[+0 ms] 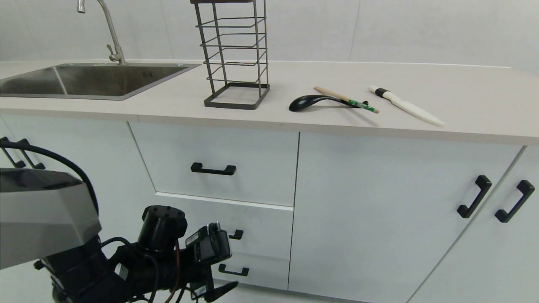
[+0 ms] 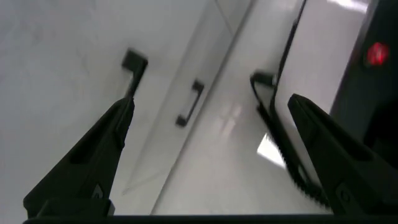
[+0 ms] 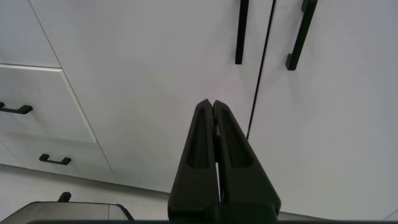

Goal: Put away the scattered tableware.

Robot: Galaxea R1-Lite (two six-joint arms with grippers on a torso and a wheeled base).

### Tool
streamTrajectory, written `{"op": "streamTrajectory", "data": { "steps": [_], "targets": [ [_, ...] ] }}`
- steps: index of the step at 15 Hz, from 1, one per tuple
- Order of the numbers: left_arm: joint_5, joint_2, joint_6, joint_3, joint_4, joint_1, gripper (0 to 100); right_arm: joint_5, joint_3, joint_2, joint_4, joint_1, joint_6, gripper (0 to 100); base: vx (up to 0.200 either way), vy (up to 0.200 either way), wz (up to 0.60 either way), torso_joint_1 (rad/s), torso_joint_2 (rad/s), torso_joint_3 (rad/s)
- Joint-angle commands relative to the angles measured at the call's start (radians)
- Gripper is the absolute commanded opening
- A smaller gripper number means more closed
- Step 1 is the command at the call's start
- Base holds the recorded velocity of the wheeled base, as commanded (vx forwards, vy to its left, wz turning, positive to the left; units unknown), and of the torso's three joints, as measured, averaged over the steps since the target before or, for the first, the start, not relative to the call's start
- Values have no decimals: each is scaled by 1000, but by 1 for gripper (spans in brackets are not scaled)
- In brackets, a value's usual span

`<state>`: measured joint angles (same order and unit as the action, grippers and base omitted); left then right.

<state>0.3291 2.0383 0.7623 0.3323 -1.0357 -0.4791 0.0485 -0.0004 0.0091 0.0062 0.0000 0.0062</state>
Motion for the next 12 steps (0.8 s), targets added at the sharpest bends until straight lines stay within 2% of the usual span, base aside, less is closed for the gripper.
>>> {"op": "streamTrajectory", "data": {
  "steps": [1, 4, 5, 6, 7, 10, 12],
  "targets": [
    [16, 161, -61, 19, -144, -29, 100, 1, 0, 2, 0, 0, 0, 0, 0, 0, 0, 0, 0, 0],
    [10, 229, -48, 17, -164, -13, 100, 1, 0, 2, 0, 0, 0, 0, 0, 0, 0, 0, 0, 0],
    [8, 247, -18, 34, -164, -6, 100, 1, 0, 2, 0, 0, 0, 0, 0, 0, 0, 0, 0, 0],
    [5, 249, -9, 37, -164, -4, 100, 1, -1, 2, 0, -2, 0, 0, 0, 0, 0, 0, 0, 0],
    [-41, 247, 72, 53, -164, 27, 100, 1, 0, 2, 0, 0, 0, 0, 0, 0, 0, 0, 0, 0],
    [-84, 244, 196, 85, -170, 113, 100, 1, -1, 2, 0, -2, 0, 0, 0, 0, 0, 0, 0, 0],
    [-82, 246, 270, 146, -155, 148, 100, 1, 0, 2, 0, 0, 0, 0, 0, 0, 0, 0, 0, 0]
  ]
}}
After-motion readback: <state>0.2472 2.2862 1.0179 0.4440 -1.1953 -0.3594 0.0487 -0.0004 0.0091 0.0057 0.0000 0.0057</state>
